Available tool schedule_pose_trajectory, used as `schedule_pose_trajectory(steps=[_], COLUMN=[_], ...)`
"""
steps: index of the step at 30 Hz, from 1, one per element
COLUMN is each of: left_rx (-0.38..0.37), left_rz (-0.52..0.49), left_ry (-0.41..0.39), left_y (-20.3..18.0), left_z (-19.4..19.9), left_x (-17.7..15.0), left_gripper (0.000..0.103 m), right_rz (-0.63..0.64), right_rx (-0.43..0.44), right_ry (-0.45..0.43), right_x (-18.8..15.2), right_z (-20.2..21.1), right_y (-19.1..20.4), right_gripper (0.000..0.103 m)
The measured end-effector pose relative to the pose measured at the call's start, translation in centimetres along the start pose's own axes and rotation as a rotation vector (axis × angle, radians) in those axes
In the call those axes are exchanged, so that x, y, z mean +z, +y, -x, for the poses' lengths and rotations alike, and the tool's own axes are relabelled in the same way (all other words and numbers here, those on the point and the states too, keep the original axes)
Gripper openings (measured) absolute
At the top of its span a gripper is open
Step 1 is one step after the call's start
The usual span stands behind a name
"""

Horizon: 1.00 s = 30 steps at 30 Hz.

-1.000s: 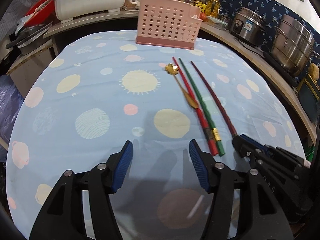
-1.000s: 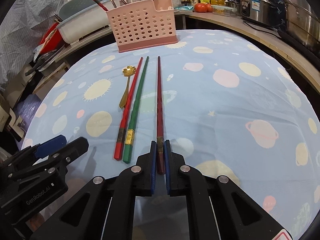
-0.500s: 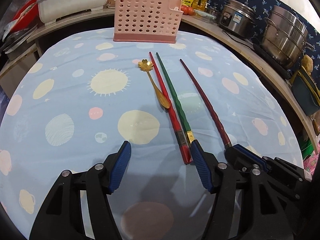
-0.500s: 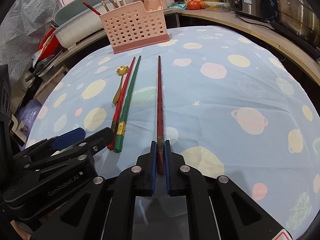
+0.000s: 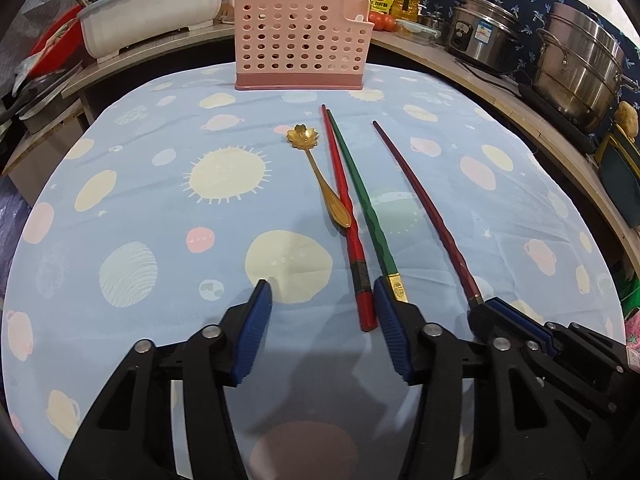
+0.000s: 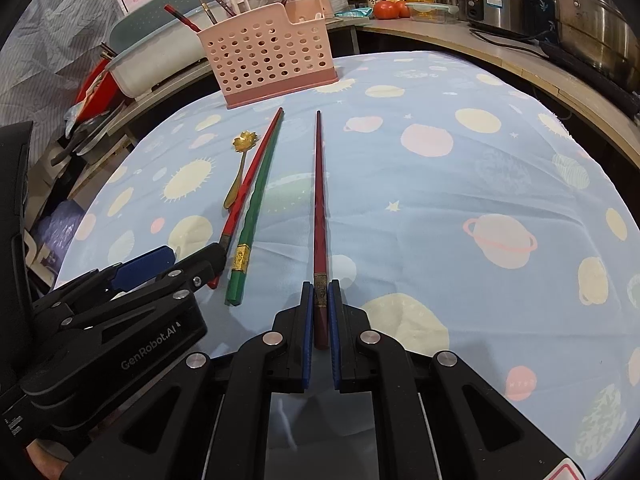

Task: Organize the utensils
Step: 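Grasp the red chopstick with the left tool, then lift and carry both held chopsticks over the pink basket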

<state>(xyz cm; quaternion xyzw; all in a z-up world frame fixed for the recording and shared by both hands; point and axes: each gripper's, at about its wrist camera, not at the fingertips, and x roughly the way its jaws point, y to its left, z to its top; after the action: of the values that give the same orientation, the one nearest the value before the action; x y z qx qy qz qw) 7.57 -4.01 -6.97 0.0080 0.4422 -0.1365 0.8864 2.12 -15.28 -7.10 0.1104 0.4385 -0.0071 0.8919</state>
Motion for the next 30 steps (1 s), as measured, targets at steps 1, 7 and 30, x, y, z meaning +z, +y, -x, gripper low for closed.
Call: schedule_pose_trajectory(steps=[1,7,30], left_rx=[-0.006,-0.025,-0.118], left_rz=[0.002,-0.018,0.102], left_ry=[-0.001,0.006,0.030], left_y=[0.0,-0.2,2.6], left_z=[0.1,0.2,1.4], left_x=[0.0,-0.5,-1.5], left_gripper=[0.038,0.008,0.014], right_rz=[0.000,-0.001,-0.023], right_rx=[0.000,0.001,0.025], right_ry=[-0.001,0.000,-0.007], right_x=[0.0,0.0,-1.3], right_z=[0.0,0.1,1.6], right_y=[0.0,0.0,-0.3], right_gripper=[0.007,0.007,0.007])
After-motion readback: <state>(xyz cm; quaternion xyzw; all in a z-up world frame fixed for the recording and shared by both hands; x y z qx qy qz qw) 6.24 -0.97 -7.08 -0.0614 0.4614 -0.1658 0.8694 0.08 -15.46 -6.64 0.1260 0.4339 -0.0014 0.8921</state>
